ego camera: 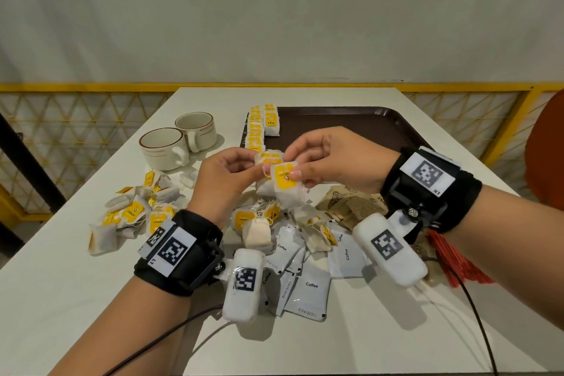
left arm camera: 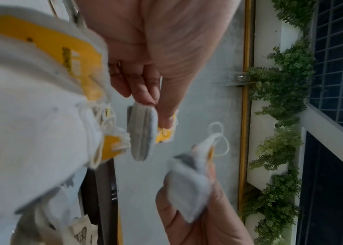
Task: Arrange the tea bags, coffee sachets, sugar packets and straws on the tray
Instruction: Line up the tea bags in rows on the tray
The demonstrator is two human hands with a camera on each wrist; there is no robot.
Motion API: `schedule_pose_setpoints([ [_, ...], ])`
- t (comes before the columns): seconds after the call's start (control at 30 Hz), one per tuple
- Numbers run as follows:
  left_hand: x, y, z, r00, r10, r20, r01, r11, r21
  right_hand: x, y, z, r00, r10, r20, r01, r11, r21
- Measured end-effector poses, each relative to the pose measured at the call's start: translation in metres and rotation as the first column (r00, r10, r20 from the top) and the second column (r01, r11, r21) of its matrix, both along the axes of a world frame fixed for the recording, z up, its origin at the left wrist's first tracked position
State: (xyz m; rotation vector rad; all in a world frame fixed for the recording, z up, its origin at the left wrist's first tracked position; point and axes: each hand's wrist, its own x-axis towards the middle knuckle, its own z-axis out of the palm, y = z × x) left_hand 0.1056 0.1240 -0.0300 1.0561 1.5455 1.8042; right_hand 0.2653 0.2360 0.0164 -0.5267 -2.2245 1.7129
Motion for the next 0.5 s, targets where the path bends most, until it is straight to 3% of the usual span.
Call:
schedule_pose_setpoints([
  [0.23, -0.003, 0.002, -0.004, 0.998, -0.032, 0.057, 0.030, 0.999, 0.024, -0.018, -0.012, -0.019, 0.978, -0.202, -0.050, 0.204, 0.978, 0.040],
  [0.5, 0.001, 0.002, 0.000, 0.994, -0.083, 0.066, 0.081, 0.996, 0.033, -0.023, -0.011, -0.016, 0.971, -0.237, -0.030, 0.233, 0.968, -0.093],
])
